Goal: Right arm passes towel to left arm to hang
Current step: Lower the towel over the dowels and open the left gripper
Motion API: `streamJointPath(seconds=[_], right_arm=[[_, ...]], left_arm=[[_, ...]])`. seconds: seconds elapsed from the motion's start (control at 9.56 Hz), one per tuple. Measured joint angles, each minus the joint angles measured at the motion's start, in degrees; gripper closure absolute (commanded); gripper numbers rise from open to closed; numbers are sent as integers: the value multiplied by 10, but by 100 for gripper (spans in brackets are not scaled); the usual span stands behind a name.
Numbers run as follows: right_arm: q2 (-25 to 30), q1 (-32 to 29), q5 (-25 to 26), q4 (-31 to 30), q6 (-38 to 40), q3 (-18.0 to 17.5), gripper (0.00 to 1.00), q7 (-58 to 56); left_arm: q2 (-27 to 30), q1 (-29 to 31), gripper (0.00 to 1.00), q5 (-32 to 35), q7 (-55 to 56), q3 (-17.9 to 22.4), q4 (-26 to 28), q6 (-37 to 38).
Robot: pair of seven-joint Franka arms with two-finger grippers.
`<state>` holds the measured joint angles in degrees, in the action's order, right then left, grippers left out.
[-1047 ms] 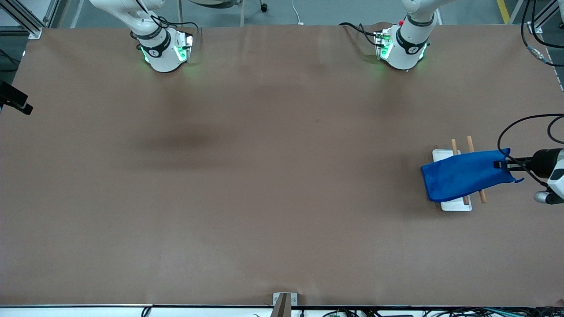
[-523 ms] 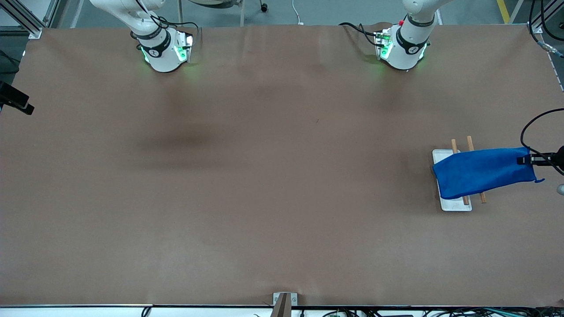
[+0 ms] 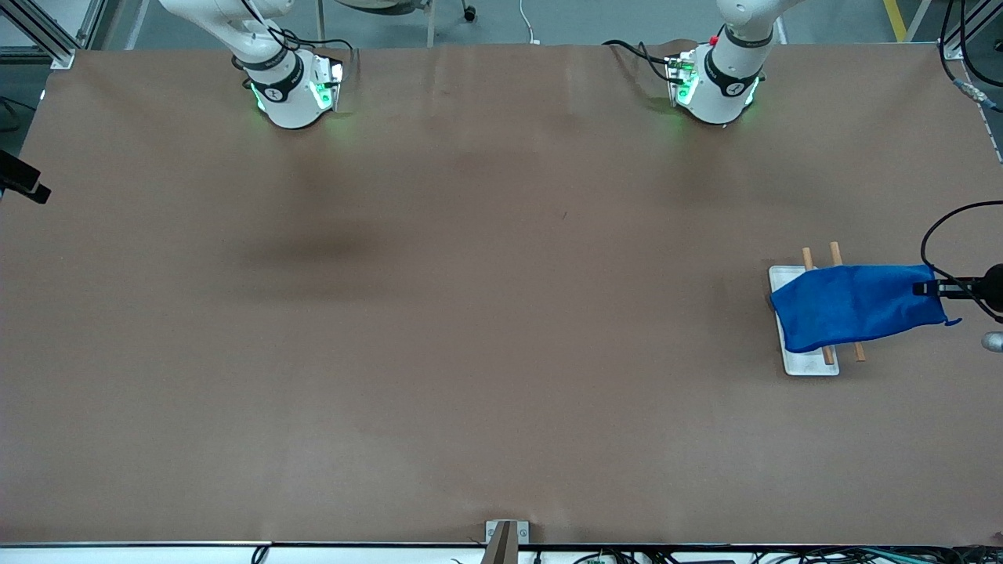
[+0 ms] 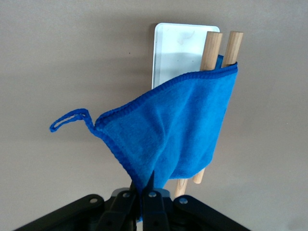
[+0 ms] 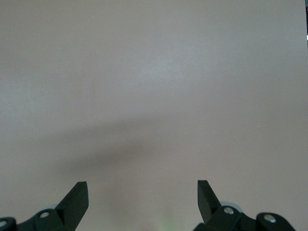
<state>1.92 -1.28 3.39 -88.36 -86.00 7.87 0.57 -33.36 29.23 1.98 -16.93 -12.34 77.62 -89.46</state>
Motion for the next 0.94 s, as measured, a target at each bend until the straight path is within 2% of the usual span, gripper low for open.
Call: streamJointPath(seconds=[0.1,0.21,0.31,0.73,0.94], right_arm=[[0,-10,0,0,0,-13,0,0],[0,-11,0,0,0,-18,0,0],[0,-11,0,0,1,-21,0,0],[0,-11,0,0,1,-22,0,0],[1,-11,-8,2,0,-21,0,0]], left_arm=[[-3,0,69,0,0,0,0,-1],[-6,0,23,0,0,0,0,-1],[-9,0,0,0,0,0,0,-7],[-7,-1,0,0,-10,-12,-30,-26],[23,-13,0,0,18,-17,-47,-1]])
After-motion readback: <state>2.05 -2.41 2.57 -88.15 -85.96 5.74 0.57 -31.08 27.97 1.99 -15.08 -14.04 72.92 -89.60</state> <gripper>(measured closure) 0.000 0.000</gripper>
